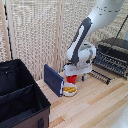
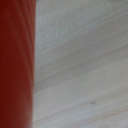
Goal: Kindly spot and seek the red cup placed ahead of you. Cautiously adjust your gripper towards the red cup, gripping it gently. Find the after-storage area of the caddy. Relocate the red cup in your grip over the rear portion and softly release it into the compartment.
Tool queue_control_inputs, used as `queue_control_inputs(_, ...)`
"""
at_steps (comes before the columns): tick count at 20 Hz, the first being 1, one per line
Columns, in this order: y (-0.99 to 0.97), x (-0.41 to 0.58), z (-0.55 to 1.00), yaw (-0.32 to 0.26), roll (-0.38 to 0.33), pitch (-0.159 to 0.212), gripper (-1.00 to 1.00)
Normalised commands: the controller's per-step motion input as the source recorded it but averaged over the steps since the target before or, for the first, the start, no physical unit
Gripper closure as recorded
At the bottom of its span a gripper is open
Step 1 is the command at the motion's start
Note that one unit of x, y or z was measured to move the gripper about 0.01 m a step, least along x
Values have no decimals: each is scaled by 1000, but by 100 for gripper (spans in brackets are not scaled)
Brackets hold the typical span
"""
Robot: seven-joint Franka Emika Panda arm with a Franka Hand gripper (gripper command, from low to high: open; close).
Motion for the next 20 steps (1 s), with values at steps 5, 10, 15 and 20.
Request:
queue_control_inputs(5, -60, 77, 165, -11, 9, -130, 100)
queue_control_inputs(10, -75, 72, 203, 18, 27, -155, 100)
queue_control_inputs(15, -11, 28, 122, 16, 40, -47, 100)
queue_control_inputs(20, -27, 13, 261, 5, 67, 19, 100)
